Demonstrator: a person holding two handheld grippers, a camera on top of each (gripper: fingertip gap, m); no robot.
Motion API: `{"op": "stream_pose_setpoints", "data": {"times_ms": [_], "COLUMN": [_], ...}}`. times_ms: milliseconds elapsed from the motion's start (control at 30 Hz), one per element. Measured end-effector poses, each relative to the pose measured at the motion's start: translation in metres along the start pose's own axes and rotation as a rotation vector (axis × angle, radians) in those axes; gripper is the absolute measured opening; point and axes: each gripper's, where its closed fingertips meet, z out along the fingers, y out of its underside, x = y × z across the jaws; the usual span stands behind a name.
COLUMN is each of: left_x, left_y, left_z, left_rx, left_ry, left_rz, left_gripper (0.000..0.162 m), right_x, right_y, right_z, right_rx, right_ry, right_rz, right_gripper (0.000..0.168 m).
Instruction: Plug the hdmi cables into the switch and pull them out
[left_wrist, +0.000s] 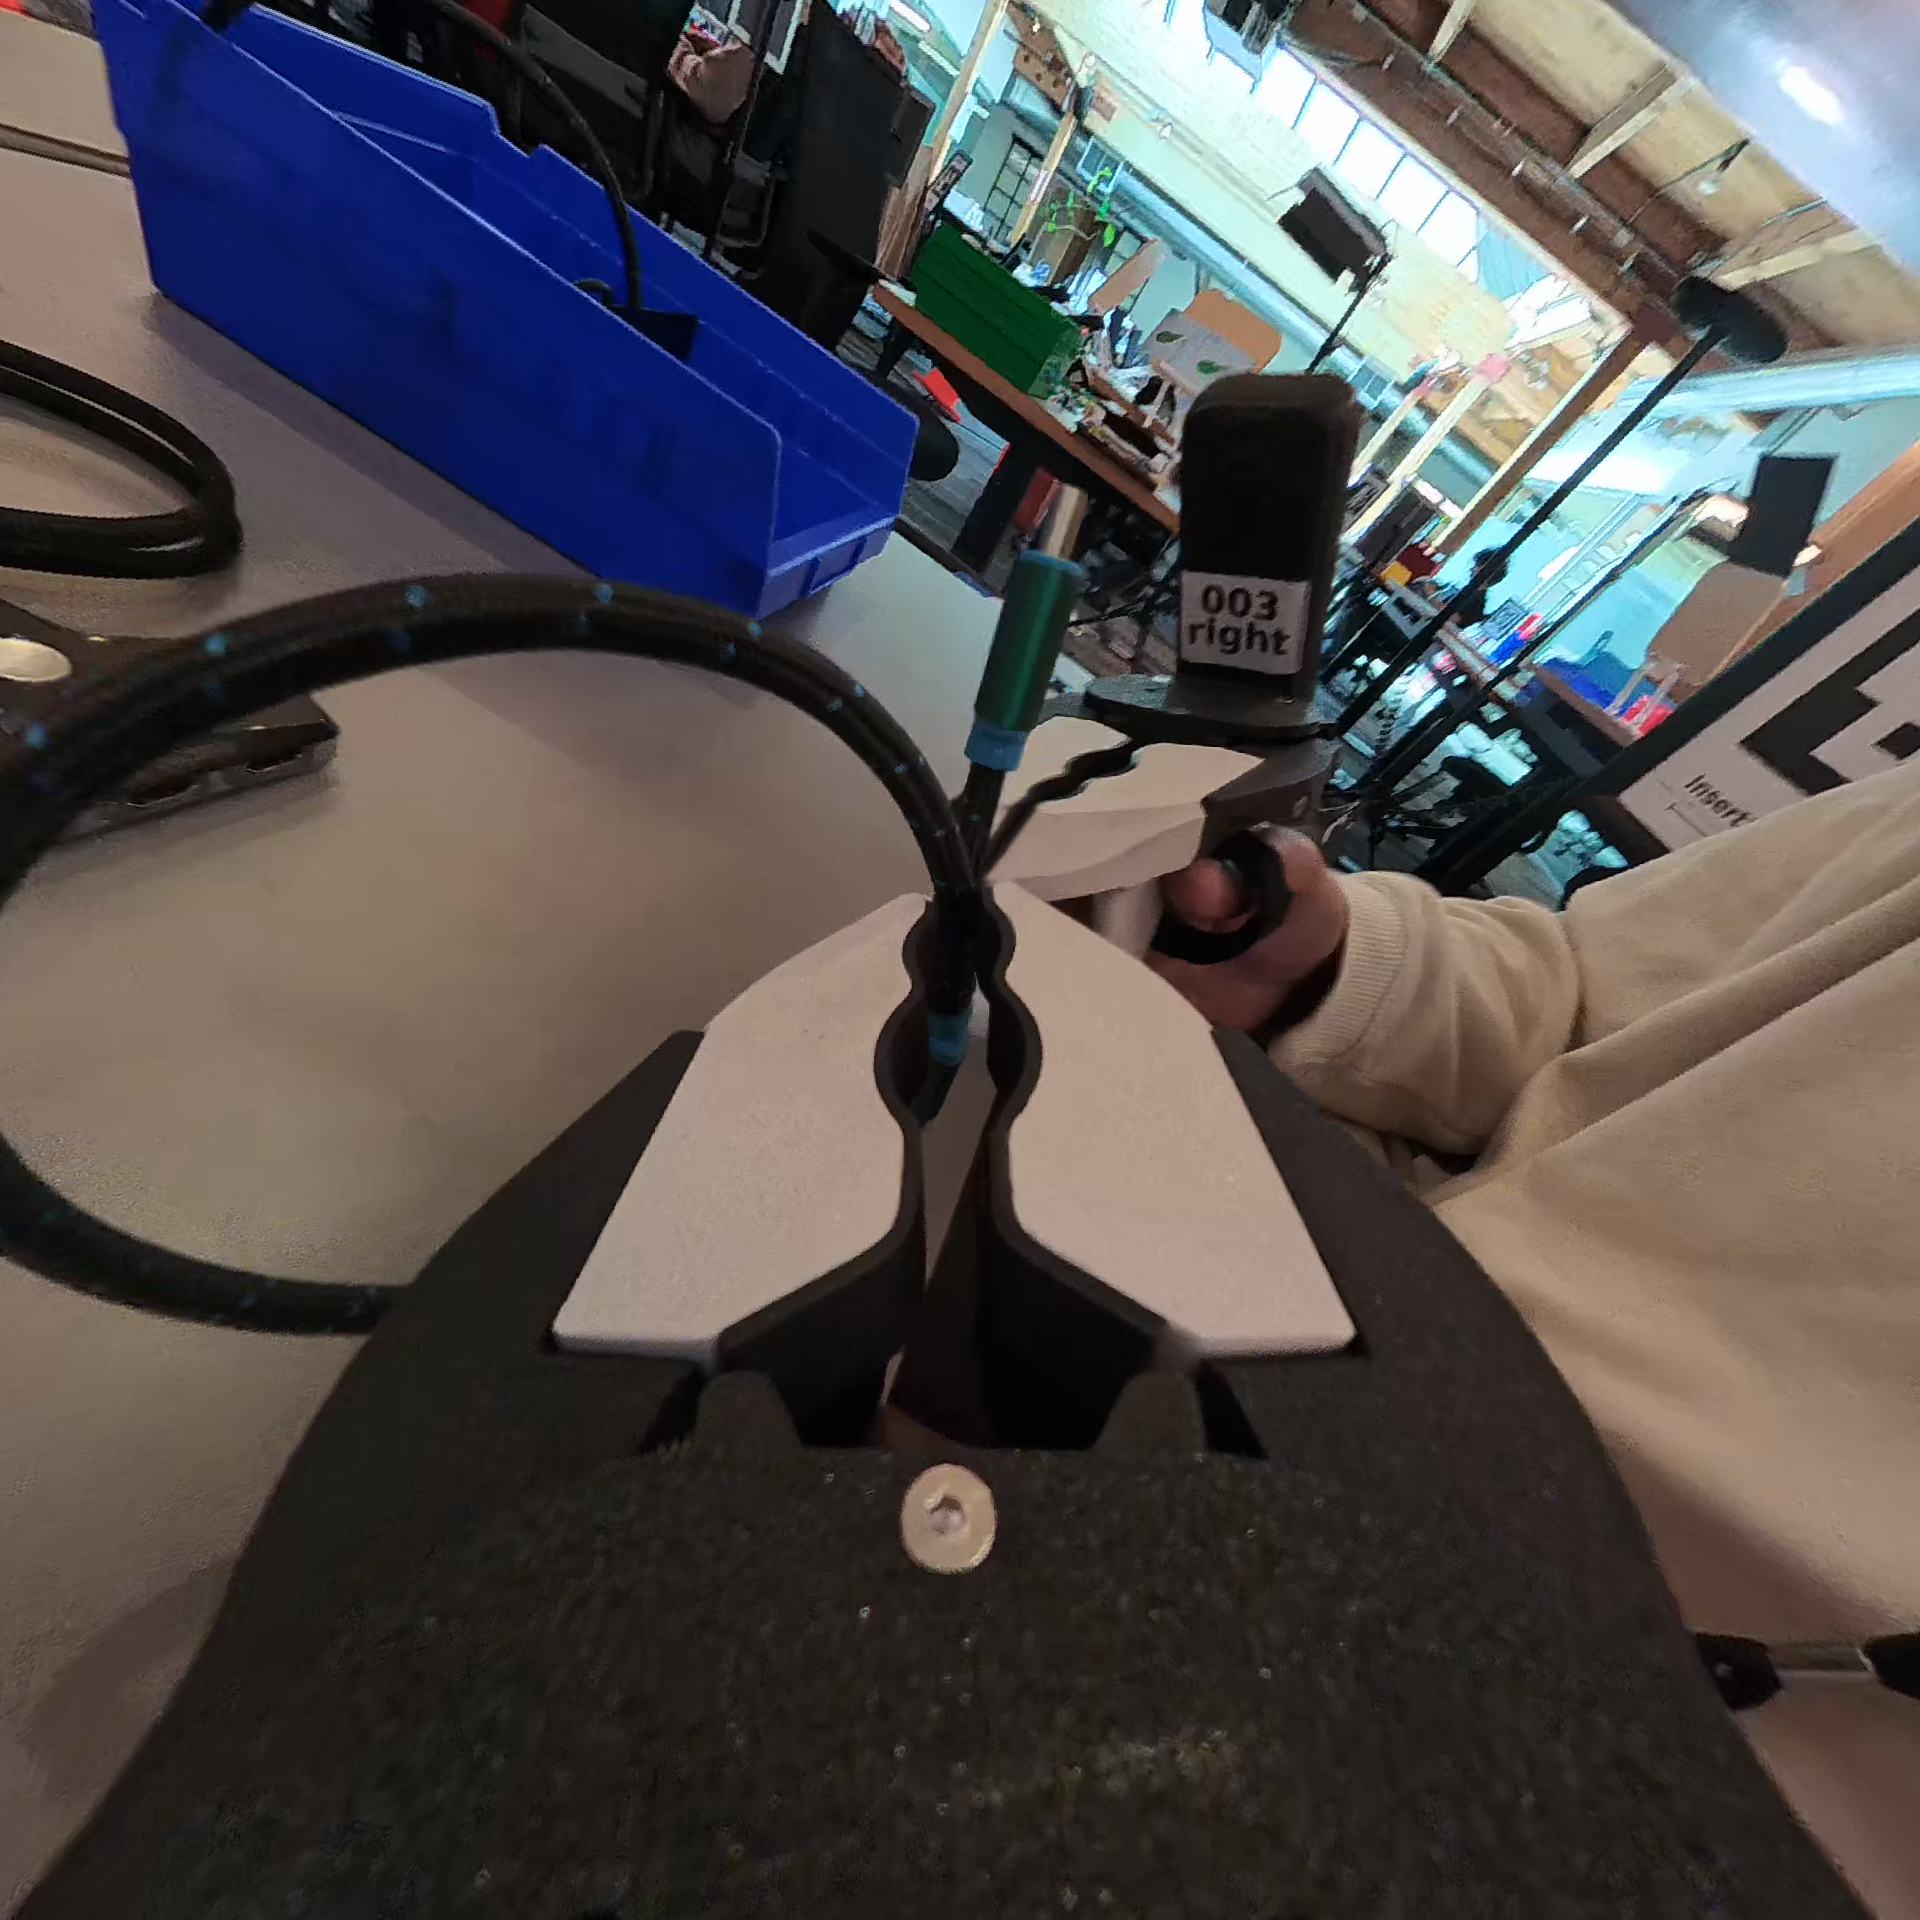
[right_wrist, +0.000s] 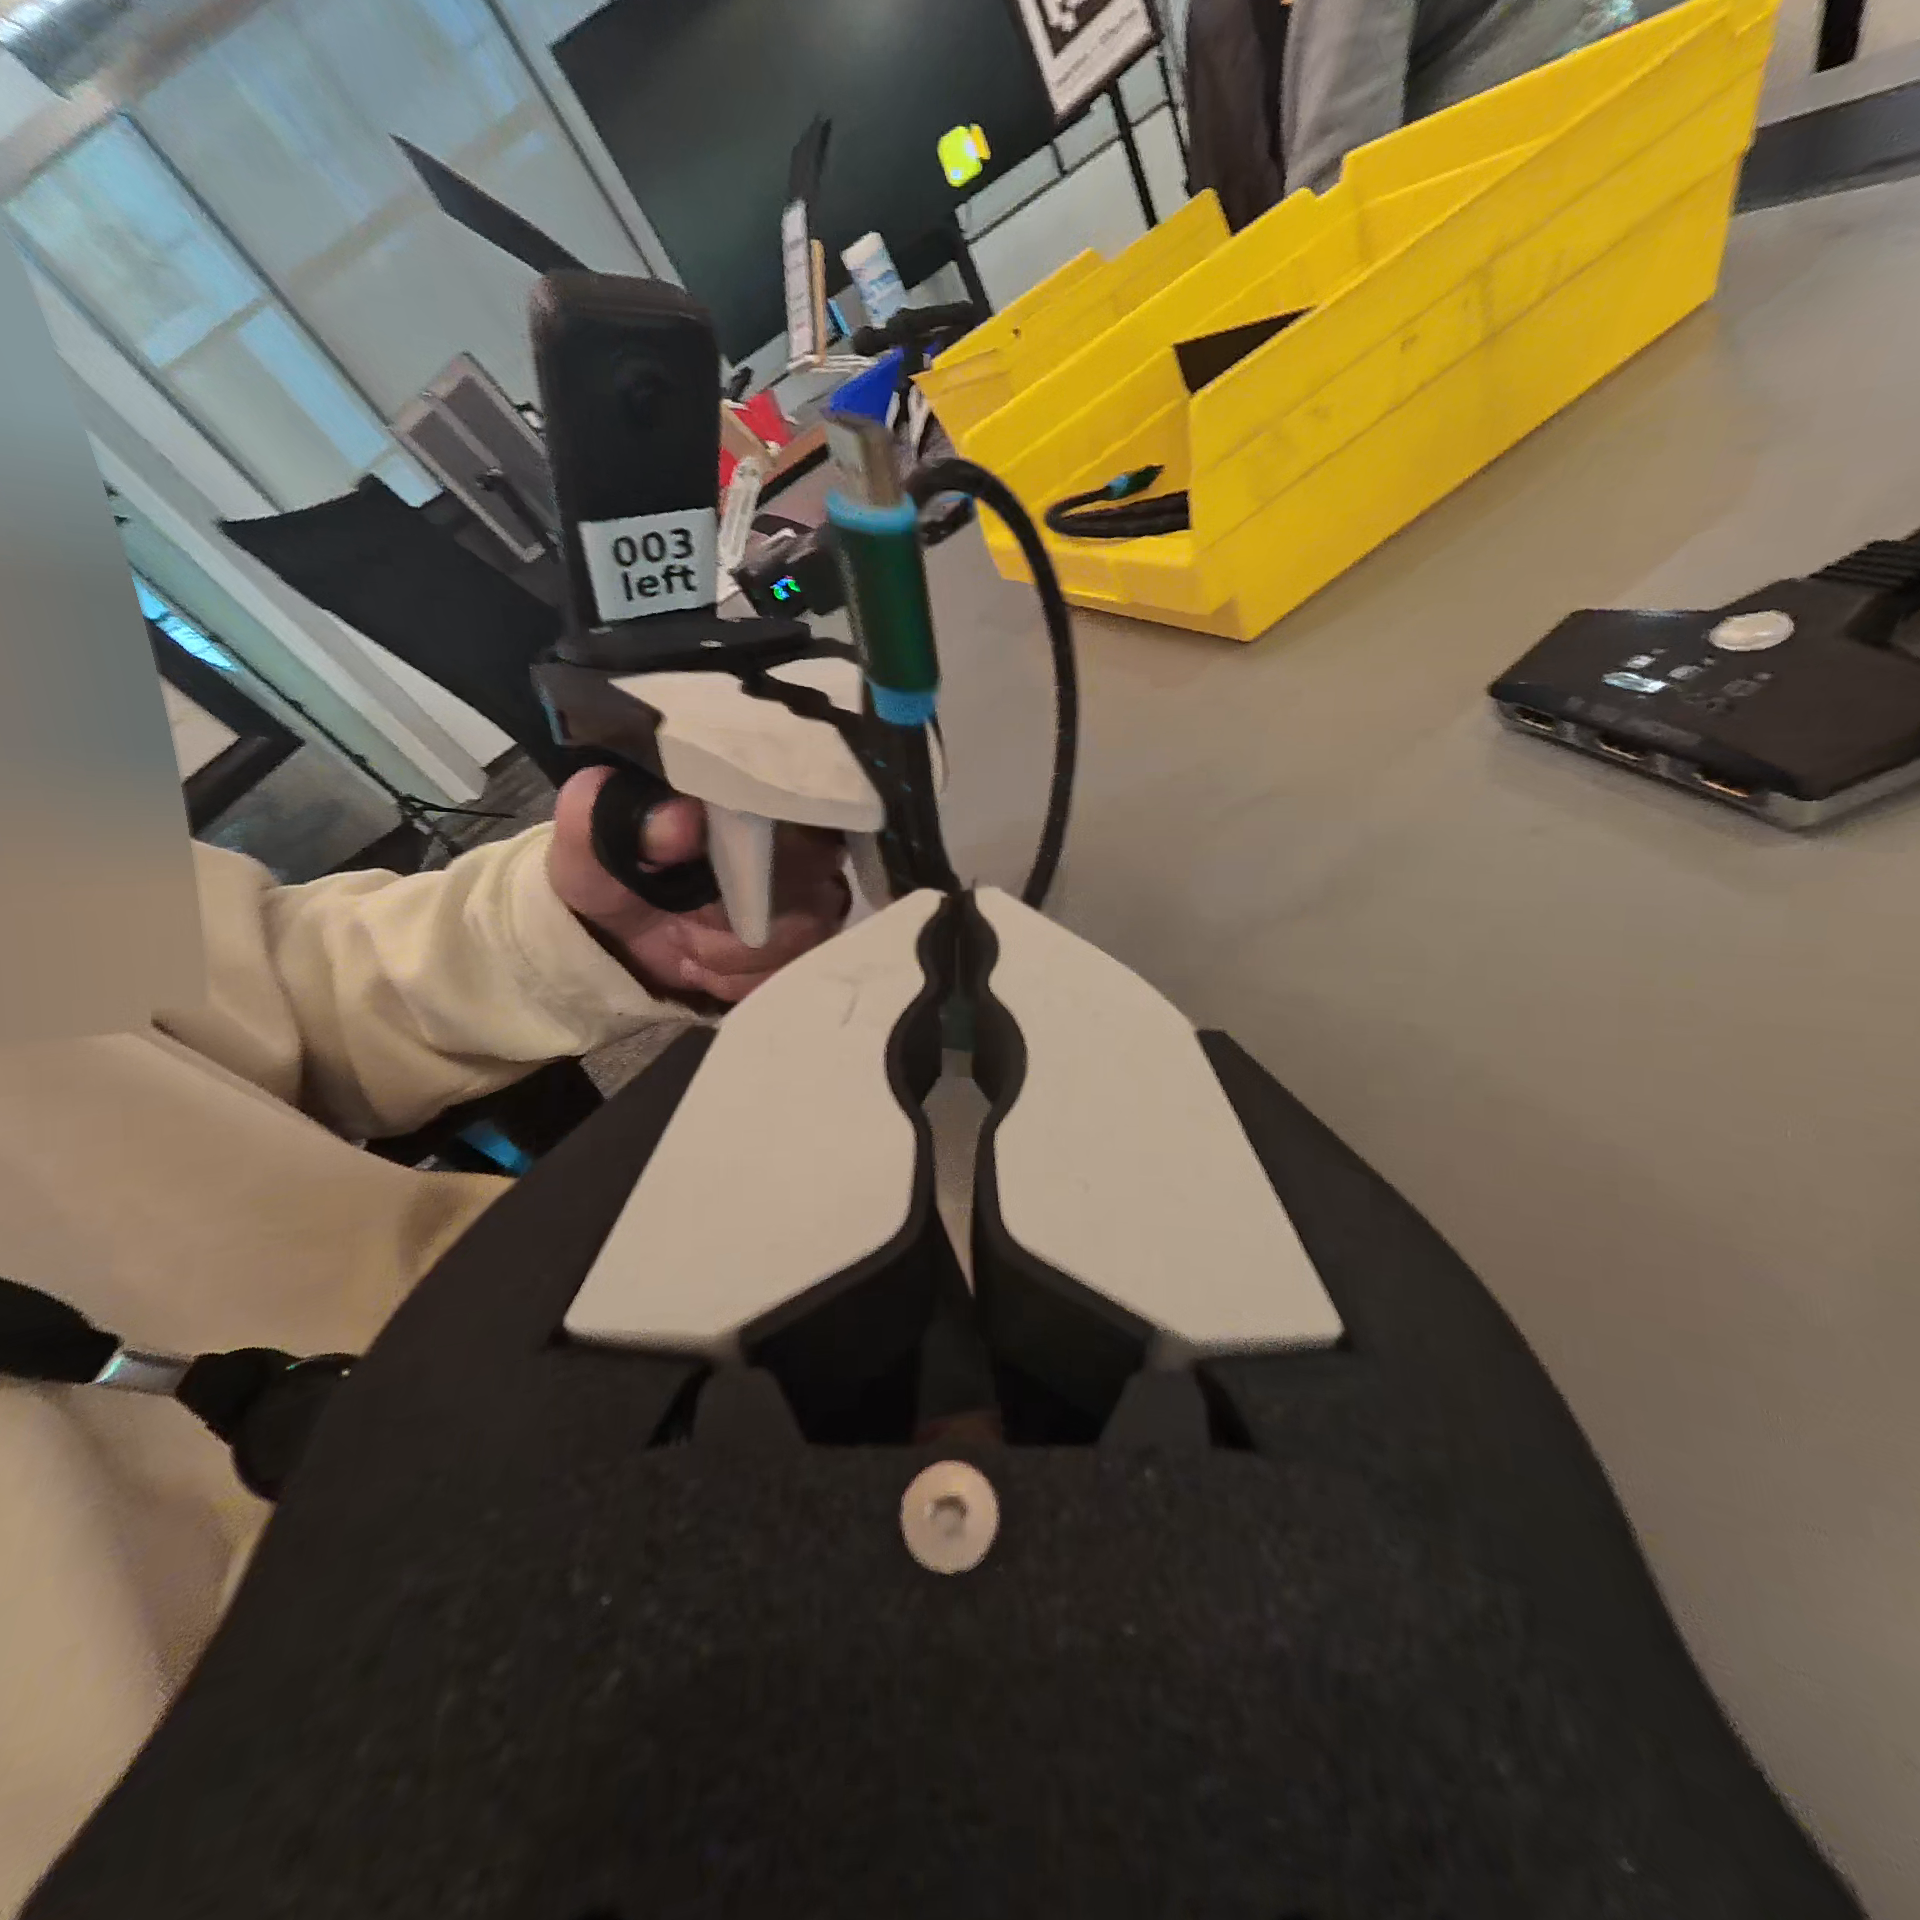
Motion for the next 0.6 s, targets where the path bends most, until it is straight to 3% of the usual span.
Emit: {"op": "stream_pose_setpoints", "data": {"times_ms": [133, 233, 333, 567, 600], "left_x": [0.004, 0.014, -0.004, -0.001, -0.002], "left_y": [-0.003, -0.023, -0.020, -0.016, -0.014], "left_z": [-0.001, -0.011, -0.014, -0.011, -0.010], "left_rx": [0.023, 0.140, 0.124, 0.103, 0.090], "left_ry": [0.067, 0.182, 0.091, 0.107, 0.110], "left_rz": [-0.078, -0.169, -0.161, -0.176, -0.184], "left_gripper": [0.005, 0.005, 0.005, 0.004, 0.005], "right_x": [0.004, 0.009, -0.016, -0.013, -0.013], "right_y": [0.009, 0.034, 0.035, 0.004, 0.002], "right_z": [0.003, 0.008, 0.013, 0.002, 0.000], "right_rx": [-0.042, -0.161, -0.150, -0.029, -0.037], "right_ry": [0.003, 0.028, -0.073, 0.127, 0.155], "right_rz": [0.044, 0.031, 0.018, -0.407, -0.489], "right_gripper": [0.000, 0.000, 0.000, 0.000, 0.008]}}
